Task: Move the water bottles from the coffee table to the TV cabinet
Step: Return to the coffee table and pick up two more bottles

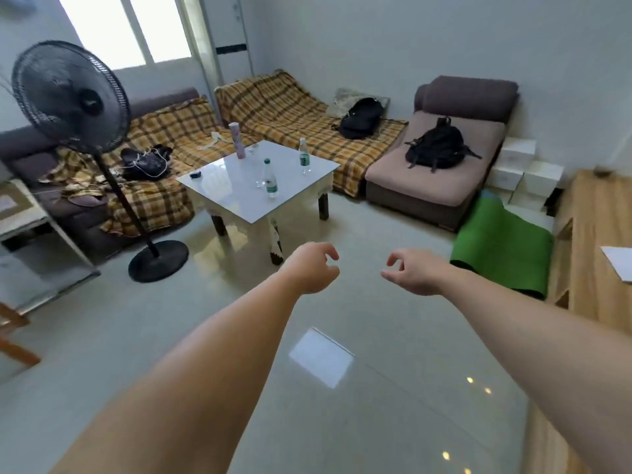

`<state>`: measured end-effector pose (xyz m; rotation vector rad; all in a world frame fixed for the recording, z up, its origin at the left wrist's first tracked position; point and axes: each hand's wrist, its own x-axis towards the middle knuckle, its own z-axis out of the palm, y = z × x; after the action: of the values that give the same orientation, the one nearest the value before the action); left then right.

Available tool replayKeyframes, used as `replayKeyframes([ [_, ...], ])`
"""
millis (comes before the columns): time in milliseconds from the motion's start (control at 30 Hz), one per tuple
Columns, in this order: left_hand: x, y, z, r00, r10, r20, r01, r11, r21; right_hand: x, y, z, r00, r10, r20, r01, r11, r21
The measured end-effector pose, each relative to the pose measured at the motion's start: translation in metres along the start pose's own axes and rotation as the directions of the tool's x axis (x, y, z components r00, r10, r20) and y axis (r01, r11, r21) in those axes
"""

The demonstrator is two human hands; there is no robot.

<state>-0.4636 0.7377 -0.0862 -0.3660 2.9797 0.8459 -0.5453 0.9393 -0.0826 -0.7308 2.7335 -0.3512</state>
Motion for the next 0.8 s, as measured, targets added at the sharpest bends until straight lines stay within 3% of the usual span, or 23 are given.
replayKeyframes([
  [167,-0.052,-0.066,-0.047,0.981,-0.158,-0.116,0.153,0.987,-0.048,0.013,-0.086,0.022,0.991,-0.137,0.010,0.137,0.990,-0.016],
  [367,-0.075,-0.099,-0.083,0.944,-0.251,-0.214,0.239,0.968,-0.079,0.031,-0.139,0.019,0.968,-0.250,-0.038,0.245,0.965,-0.095],
  [567,-0.050,-0.080,-0.104,0.922,-0.269,-0.279,0.266,0.963,-0.050,0.060,-0.154,0.002,0.955,-0.266,-0.132,0.254,0.962,-0.102],
  [800,-0.009,-0.049,-0.107,0.914,-0.282,-0.292,0.288,0.957,-0.025,0.101,-0.124,-0.044,0.933,-0.301,-0.199,0.296,0.954,-0.053],
])
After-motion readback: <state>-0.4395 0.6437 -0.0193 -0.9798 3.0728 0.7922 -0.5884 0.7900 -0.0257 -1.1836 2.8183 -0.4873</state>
